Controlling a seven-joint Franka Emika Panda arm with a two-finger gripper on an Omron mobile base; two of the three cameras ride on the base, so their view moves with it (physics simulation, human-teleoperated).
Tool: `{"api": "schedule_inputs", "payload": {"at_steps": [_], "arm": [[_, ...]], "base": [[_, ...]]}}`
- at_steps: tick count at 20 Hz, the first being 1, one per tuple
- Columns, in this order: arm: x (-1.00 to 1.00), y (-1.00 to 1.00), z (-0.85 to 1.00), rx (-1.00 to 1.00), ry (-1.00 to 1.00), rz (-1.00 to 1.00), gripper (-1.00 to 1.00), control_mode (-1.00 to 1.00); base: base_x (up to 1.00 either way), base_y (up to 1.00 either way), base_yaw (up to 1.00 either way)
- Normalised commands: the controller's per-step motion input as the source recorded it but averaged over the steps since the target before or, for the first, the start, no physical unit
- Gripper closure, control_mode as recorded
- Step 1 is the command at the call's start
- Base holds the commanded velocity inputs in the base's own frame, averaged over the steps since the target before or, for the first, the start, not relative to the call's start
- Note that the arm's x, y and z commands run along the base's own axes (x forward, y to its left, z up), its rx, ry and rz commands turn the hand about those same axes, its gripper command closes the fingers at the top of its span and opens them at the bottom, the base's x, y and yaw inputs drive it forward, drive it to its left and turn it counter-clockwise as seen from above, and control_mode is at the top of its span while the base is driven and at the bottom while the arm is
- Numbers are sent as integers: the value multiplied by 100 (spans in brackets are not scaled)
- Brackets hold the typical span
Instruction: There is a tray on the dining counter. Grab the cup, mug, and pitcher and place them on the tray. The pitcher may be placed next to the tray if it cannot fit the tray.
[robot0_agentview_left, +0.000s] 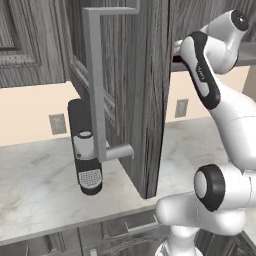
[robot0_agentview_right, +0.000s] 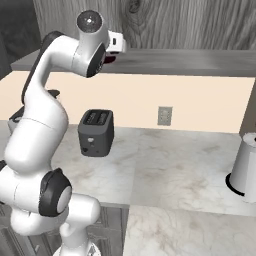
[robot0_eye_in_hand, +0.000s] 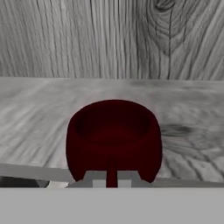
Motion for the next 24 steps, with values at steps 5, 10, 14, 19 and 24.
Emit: {"api": "schedule_inputs", "payload": {"at_steps": [5,10,14,19,24], "arm": [[-67,0,0,0,0,0,100,-100],[-79,0,-1,0,0,0,100,-100],[-85,6,-18,0,3,0,100,-100],[-73,25,-27,0,10,0,100,-100],[-58,24,-21,0,11,-2,100,-100]], "base": [[0,0,0],[0,0,0],[0,0,0],[0,0,0],[0,0,0]]}}
